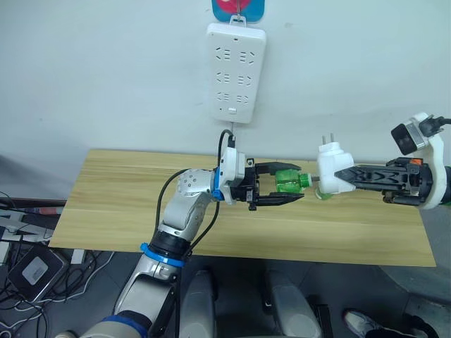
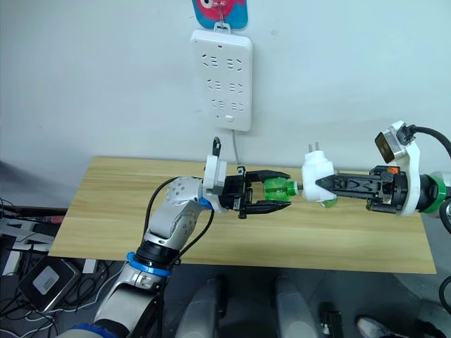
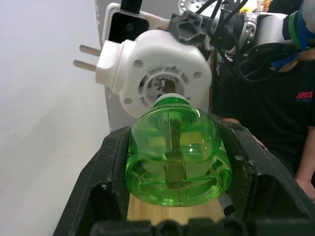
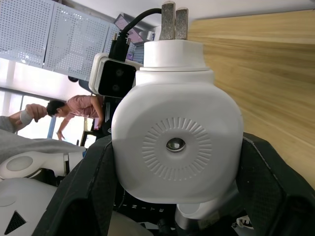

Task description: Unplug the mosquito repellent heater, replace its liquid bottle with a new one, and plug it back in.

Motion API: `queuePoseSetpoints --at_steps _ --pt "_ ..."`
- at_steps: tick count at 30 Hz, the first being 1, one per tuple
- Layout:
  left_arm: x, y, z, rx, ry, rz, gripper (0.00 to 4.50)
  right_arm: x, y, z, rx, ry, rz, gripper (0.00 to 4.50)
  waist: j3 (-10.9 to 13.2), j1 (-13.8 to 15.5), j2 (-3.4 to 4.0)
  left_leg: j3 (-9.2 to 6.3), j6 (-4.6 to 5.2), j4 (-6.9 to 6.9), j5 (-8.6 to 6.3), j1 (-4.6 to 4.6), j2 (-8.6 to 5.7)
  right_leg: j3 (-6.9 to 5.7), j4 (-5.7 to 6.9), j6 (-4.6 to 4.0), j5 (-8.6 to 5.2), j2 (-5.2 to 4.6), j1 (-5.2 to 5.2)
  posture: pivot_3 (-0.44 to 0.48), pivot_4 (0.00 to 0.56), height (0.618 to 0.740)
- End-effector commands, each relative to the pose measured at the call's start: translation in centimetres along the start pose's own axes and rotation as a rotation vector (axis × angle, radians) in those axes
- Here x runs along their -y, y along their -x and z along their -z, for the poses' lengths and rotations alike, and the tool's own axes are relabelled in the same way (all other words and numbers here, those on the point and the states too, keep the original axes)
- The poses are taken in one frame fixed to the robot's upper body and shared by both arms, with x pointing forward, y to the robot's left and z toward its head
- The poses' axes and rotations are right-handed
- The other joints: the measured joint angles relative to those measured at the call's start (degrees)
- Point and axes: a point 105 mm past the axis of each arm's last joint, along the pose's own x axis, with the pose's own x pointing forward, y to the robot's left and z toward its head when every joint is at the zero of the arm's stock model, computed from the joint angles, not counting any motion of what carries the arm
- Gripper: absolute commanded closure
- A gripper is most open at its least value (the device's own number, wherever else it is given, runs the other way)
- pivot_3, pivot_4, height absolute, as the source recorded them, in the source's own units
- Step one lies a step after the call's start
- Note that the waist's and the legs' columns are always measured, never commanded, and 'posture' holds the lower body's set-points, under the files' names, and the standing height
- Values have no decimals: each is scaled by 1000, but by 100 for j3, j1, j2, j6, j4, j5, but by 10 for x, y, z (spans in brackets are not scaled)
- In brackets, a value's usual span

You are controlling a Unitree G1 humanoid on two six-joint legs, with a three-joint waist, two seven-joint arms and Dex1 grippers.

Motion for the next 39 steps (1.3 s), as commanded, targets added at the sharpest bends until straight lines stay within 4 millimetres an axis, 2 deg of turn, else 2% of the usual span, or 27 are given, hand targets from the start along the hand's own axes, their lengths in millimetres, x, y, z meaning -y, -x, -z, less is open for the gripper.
queuePoseSetpoints --at_steps 1,20,32,39 --pt "0 -3 -7 9 -41 18 2235 -14 3 -3 -7 32 -44 1534 0 0 0 0 0 0 0 0 0 0 0 0 0 0 0 -96 315 740" --pt "4 -8 -10 24 -43 44 2235 -8 0 -7 24 35 -16 1534 0 0 0 0 0 1 0 0 0 0 1 -4 2 0 0 -96 310 740" --pt "-1 -7 -10 19 -44 21 2235 -12 -1 3 -25 35 -32 1534 0 0 0 0 0 1 0 0 0 -1 1 -4 2 0 0 -97 313 740" --pt "-2 -7 -9 17 -49 20 2235 -11 -1 3 -19 34 -24 1534 0 0 0 0 0 1 0 0 0 -1 2 -3 2 0 0 -98 313 740"
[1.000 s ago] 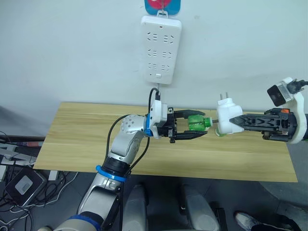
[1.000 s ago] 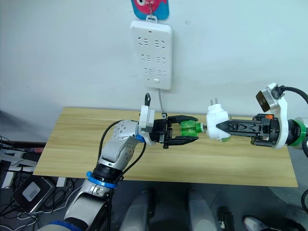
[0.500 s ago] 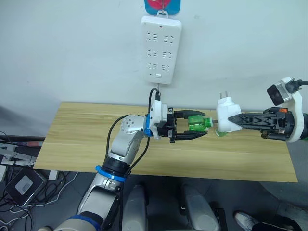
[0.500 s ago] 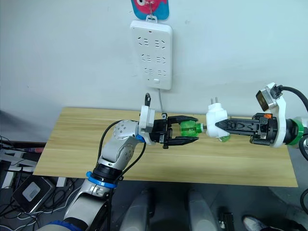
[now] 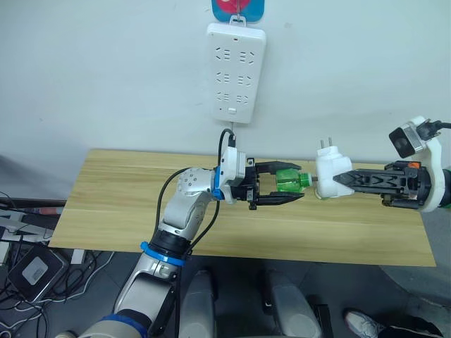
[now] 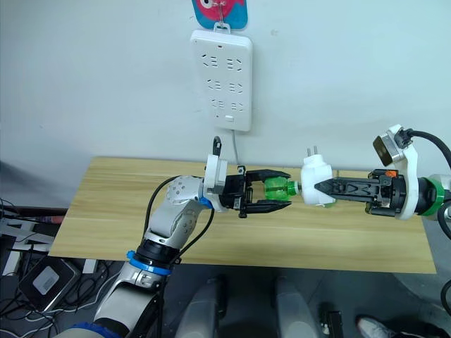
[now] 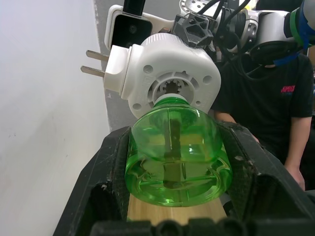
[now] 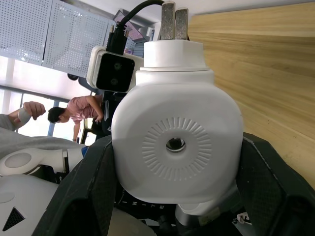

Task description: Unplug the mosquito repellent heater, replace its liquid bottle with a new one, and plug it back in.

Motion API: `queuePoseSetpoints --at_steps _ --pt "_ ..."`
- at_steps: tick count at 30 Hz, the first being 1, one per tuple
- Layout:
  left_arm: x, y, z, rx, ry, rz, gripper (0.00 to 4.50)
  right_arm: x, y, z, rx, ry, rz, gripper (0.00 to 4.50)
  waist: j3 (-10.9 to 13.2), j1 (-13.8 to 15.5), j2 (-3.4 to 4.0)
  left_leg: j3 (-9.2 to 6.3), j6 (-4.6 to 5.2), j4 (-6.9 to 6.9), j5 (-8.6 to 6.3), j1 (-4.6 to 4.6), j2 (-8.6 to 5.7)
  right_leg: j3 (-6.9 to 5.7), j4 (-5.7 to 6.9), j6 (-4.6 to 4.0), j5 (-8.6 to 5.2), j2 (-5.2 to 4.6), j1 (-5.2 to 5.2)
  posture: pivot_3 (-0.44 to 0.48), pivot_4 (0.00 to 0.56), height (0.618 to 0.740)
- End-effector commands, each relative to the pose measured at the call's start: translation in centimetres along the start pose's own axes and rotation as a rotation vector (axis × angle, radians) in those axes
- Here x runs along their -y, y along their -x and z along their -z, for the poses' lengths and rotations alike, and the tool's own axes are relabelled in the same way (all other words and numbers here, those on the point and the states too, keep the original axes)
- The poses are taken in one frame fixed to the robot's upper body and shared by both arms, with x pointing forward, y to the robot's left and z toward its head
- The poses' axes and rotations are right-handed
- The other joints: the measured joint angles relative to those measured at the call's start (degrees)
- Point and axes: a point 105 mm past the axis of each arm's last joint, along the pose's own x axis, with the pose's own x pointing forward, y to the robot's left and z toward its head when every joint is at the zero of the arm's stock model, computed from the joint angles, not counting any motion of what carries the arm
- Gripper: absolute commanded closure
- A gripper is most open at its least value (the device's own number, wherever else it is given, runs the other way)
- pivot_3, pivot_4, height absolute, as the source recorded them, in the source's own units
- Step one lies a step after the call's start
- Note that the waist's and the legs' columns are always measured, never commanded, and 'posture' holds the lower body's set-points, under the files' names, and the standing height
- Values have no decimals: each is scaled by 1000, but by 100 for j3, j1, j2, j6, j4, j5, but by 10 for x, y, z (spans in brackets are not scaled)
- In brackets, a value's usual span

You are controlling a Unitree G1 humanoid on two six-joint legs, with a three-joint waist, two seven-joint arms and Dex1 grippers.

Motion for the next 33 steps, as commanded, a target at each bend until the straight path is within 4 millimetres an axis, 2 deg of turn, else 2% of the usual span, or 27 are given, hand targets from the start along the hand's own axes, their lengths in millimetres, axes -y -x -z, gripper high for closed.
queuePoseSetpoints --at_steps 1,10,23,33 --pt "-1 -6 -10 22 -43 20 2235 -12 1 -1 -11 36 -28 1534 0 0 0 0 0 0 0 0 0 0 0 0 0 0 0 -98 313 740" --pt "4 -12 -7 18 -50 46 2235 -11 -12 -6 17 71 -38 1534 0 -3 0 0 0 1 0 0 0 0 0 0 0 0 0 -100 313 740" --pt "9 -18 2 -6 -71 79 2235 -19 -27 5 -61 167 10 1534 0 -5 0 0 0 1 0 -1 0 -1 1 1 -1 0 0 -124 319 740" --pt "8 -21 -2 22 -65 75 2235 -28 -36 3 -53 211 -32 1534 0 -11 0 0 0 1 0 -1 1 0 1 1 0 0 0 -125 319 740"
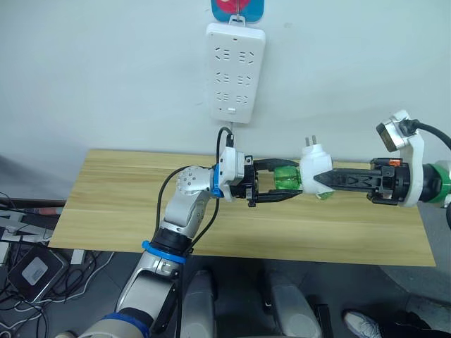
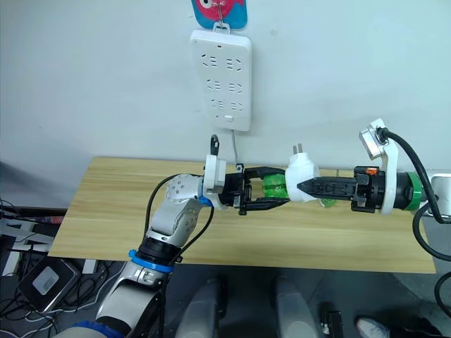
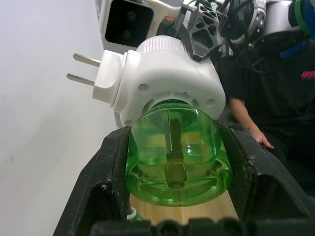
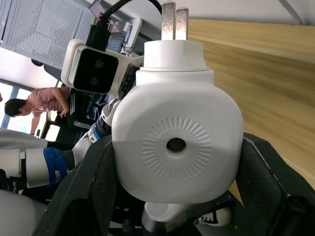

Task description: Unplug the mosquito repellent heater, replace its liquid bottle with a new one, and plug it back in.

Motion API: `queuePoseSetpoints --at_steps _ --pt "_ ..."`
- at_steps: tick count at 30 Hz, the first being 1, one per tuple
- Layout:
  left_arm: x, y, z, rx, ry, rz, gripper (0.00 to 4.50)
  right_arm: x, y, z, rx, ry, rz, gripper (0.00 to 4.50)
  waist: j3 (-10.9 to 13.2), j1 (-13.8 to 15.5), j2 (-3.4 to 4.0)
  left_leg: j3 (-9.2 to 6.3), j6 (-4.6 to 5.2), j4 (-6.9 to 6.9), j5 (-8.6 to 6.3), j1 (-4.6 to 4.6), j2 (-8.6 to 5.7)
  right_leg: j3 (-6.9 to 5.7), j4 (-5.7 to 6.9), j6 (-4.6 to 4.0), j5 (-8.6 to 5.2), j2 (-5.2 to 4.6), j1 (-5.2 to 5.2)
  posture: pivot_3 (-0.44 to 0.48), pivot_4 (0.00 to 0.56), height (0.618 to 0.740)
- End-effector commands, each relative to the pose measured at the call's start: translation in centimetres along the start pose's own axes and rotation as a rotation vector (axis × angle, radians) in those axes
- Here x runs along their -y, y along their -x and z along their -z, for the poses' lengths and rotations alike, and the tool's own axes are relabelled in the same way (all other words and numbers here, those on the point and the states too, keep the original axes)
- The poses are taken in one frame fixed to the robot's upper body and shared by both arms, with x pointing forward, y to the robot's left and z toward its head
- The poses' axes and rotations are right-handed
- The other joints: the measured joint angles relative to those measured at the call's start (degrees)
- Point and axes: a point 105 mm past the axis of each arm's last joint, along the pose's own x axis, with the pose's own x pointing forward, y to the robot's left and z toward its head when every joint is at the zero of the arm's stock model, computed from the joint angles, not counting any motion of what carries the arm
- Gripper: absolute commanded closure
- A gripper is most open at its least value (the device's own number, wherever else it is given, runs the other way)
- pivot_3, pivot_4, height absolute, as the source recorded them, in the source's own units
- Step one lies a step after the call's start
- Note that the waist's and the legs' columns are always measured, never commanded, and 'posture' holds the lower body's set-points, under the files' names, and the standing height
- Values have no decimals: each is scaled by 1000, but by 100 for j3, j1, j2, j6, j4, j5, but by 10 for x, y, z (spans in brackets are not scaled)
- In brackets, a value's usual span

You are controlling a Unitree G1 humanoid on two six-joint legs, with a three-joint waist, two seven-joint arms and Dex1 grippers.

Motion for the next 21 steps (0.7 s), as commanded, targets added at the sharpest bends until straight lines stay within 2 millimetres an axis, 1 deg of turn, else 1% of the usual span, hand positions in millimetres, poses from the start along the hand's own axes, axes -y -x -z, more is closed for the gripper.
queuePoseSetpoints --at_steps 1,6,7,9,10,17,21 --pt "11 -21 -6 33 -12 79 2235 -24 -11 4 -26 49 -133 1534 0 -1 0 0 0 0 0 0 0 0 0 0 0 0 0 -125 319 740" --pt "8 -20 -3 18 -19 52 2235 -21 -9 8 -41 27 -122 1534 0 1 0 -1 0 0 0 0 0 -1 0 -2 1 0 0 -118 320 740" --pt "7 -19 -2 17 -16 44 2235 -21 -8 8 -40 25 -119 819 0 1 0 0 0 0 0 0 0 0 0 -2 1 0 0 -118 320 740" --pt "7 -19 -2 16 -15 40 2235 -21 -8 8 -41 24 -120 216 0 2 0 -1 0 0 0 -1 0 0 0 -2 1 -1 0 -117 320 740" --pt "7 -19 -2 15 -15 41 2235 -21 -8 8 -40 25 -118 22 0 2 0 -1 0 0 0 -1 0 0 -1 -2 1 -1 0 -115 318 740" --pt "6 -20 -3 18 -19 37 2235 -21 -8 8 -41 31 -111 22 0 -3 0 -1 0 1 0 0 0 -1 2 -3 2 1 0 -113 316 740" --pt "4 -21 -5 33 -7 21 2235 -22 -9 13 -54 26 -126 22 0 1 0 -1 0 1 0 -1 0 -1 1 -2 1 0 0 -112 314 740"
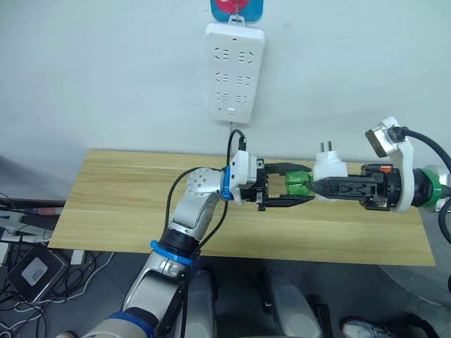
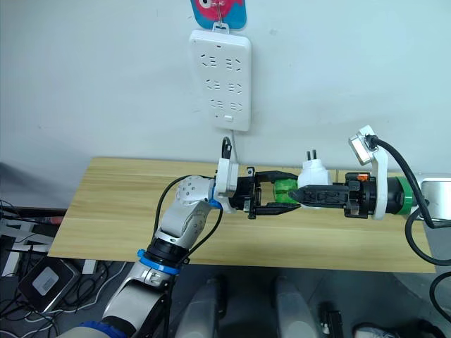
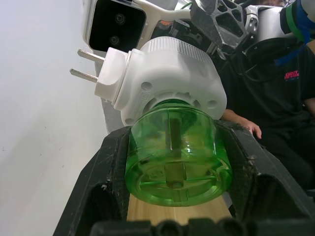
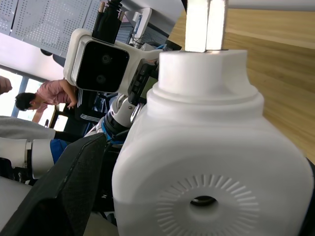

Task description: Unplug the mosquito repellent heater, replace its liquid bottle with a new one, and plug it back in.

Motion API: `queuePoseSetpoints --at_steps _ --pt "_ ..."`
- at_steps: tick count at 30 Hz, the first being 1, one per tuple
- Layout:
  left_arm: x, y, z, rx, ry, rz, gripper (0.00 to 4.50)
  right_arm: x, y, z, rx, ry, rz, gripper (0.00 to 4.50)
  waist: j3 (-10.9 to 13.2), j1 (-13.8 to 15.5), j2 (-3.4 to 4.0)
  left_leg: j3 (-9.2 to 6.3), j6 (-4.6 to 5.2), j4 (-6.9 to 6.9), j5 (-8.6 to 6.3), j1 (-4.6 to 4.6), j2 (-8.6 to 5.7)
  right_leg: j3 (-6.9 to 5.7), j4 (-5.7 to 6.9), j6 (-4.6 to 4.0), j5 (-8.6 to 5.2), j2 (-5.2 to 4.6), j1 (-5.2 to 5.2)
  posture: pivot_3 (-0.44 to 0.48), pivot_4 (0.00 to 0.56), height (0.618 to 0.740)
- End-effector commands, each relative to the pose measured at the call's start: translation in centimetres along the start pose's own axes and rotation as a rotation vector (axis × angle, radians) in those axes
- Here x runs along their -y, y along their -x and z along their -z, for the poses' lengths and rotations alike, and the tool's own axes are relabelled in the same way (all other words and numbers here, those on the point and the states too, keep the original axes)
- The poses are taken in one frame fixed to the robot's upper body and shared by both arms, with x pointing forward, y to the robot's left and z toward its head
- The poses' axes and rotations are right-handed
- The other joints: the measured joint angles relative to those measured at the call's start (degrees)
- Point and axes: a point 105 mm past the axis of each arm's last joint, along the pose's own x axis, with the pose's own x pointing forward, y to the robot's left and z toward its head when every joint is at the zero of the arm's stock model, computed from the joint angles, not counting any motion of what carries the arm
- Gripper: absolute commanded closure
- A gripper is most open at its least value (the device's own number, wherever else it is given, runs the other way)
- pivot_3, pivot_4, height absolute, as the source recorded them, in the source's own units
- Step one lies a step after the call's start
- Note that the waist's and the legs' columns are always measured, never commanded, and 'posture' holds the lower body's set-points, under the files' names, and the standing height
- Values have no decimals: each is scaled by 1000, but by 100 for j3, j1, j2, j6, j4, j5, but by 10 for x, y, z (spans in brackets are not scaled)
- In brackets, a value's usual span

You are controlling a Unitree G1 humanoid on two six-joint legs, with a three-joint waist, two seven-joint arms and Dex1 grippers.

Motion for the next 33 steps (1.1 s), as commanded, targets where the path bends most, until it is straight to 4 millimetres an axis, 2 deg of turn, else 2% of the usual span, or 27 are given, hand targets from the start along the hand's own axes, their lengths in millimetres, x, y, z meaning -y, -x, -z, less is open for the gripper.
queuePoseSetpoints --at_steps 1,11,16,20,24,29,33 --pt "-2 -5 -7 23 -12 -5 2235 -20 -2 4 -19 36 -89 22 0 2 0 0 0 0 0 0 0 0 0 0 0 0 0 -112 314 740" --pt "-7 -7 -8 26 -23 -23 2235 -33 -2 26 -84 37 -161 22 0 5 1 -2 0 1 0 0 -1 -2 0 3 -2 0 0 -113 309 740" --pt "-9 -6 -8 25 -25 -27 2235 -47 11 54 -213 12 -171 22 -1 9 0 -4 0 1 0 -1 0 -5 0 4 -2 0 0 -113 309 740" --pt "-9 -6 -8 23 -25 -29 2235 -37 22 55 -216 8 -49 22 -1 11 0 -4 0 5 0 -1 -1 -4 0 17 -10 -1 1 -113 309 740" --pt "-8 -3 -8 18 -21 -23 2235 -11 39 36 -103 16 102 890 -1 3 0 -2 -1 8 0 0 -1 -3 1 18 -9 1 1 -113 309 740" --pt "-6 0 -9 11 -15 4 2235 16 62 19 -35 48 238 2795 -1 2 0 1 -1 5 0 1 -1 -1 0 19 -10 1 1 -119 318 740" --pt "-8 3 -11 5 -12 11 2235 34 69 12 -5 73 296 4305 -1 -1 0 0 -1 4 0 1 -1 -2 0 19 -10 1 1 -113 320 740"
